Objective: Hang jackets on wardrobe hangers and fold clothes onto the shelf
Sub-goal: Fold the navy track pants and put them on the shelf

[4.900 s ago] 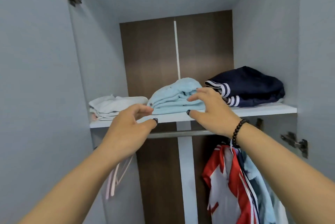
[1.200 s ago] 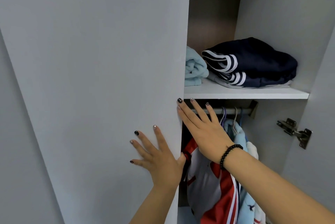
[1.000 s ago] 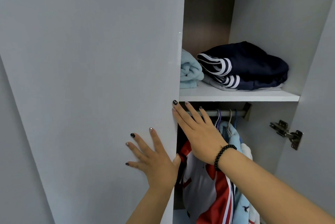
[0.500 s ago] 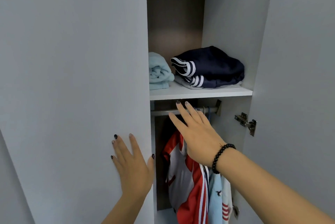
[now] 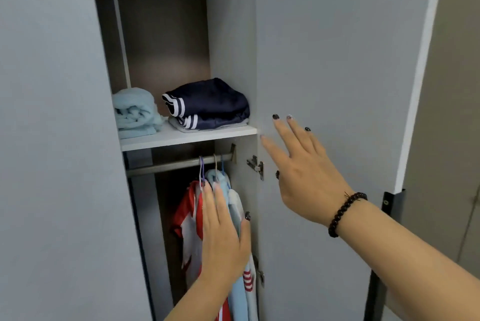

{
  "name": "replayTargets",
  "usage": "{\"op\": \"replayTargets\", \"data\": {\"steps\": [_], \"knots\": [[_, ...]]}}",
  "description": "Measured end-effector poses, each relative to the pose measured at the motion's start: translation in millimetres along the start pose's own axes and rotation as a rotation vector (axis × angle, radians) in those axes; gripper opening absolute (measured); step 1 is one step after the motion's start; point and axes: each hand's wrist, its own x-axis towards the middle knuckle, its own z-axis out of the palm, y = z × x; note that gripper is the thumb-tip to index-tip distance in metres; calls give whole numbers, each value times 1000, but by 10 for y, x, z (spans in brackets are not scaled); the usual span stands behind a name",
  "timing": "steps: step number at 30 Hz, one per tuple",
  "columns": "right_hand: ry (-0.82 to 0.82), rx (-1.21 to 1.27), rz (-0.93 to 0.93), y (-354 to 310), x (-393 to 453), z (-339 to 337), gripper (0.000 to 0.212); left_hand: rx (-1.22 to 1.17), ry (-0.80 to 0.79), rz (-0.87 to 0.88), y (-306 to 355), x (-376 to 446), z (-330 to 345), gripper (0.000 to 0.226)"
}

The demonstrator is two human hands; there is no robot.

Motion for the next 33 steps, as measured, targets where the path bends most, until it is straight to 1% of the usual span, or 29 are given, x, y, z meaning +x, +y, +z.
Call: {"op": "replayTargets", "data": {"steps": [4, 9, 12, 15, 17, 18, 21, 24, 27, 30, 33], "knots": [[90, -106, 18, 454, -346, -253, 69, -171, -80, 102, 706, -238, 309, 76], [139, -188, -8, 812, -695, -473, 64, -304, -190, 180, 1451, -489, 578, 72], [139, -209, 25, 1002, -846, -552, 62, -356, -253, 179, 1796, -569, 684, 77], [101, -259, 13, 1220, -939, -615, 56, -308, -278, 160, 2050, -560, 795, 92], [69, -271, -14, 1320, -964, -628, 57, -232, -290, 120, 2111, -538, 877, 107], [56, -265, -22, 1345, -969, -626, 56, -186, -269, 124, 2105, -534, 912, 113], [33, -270, -44, 1374, -968, -604, 56, -77, -179, 182, 2016, -544, 975, 120], [45, -252, -54, 1351, -981, -582, 55, -54, -169, 174, 1983, -574, 981, 123], [88, -174, -79, 1263, -961, -540, 52, -39, -164, 168, 1926, -595, 897, 123], [167, -99, -162, 1162, -878, -479, 45, -32, -164, 193, 1763, -617, 751, 119], [285, -7, -206, 981, -769, -380, 35, -61, -161, 245, 1570, -634, 574, 116]]}}
